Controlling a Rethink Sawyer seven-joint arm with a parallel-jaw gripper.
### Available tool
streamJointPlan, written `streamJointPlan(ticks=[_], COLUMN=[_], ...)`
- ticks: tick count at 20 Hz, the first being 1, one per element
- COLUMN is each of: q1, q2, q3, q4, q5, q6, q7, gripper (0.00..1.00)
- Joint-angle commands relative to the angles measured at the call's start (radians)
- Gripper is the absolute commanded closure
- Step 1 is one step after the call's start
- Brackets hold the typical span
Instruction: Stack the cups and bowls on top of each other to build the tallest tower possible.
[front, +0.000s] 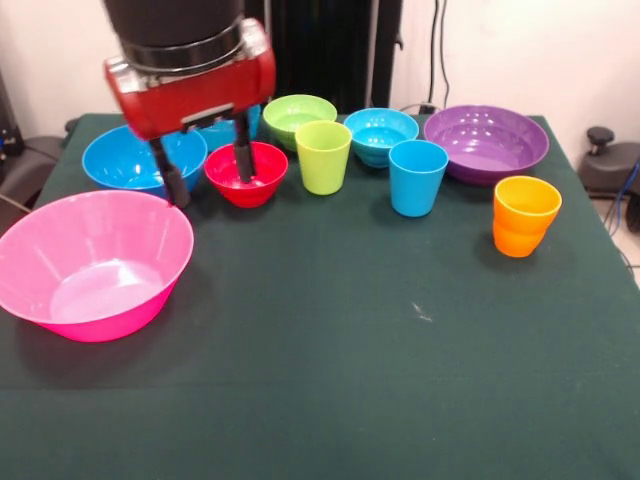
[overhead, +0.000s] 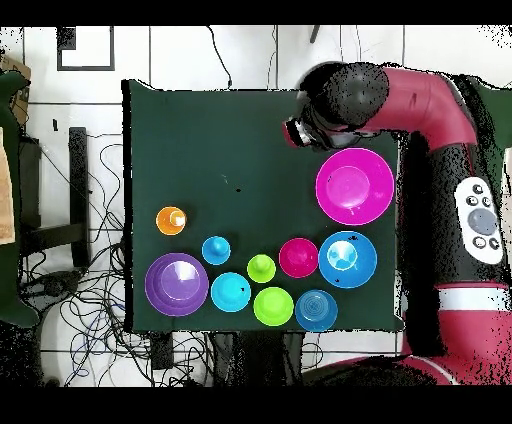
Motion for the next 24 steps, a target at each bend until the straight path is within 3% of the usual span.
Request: streamJointPlan(ticks=[1, 6, 15, 24], q1=[-0.062, -0.061, 0.009, 0.021], q2=[0.059, 0.073, 0.137, 0.101], q3=[0.025, 0.034, 0.016, -0.004], q4=[0.176, 0.204, 0.195, 0.204], q5=[-0.122, -0.129, -0.157, -0.150], q6=[-0.145, -0.175, -0.297, -0.289], q7=[-0.356, -0.318, -0.144, -0.137], gripper=[0.00, 0.00, 0.00, 0.00])
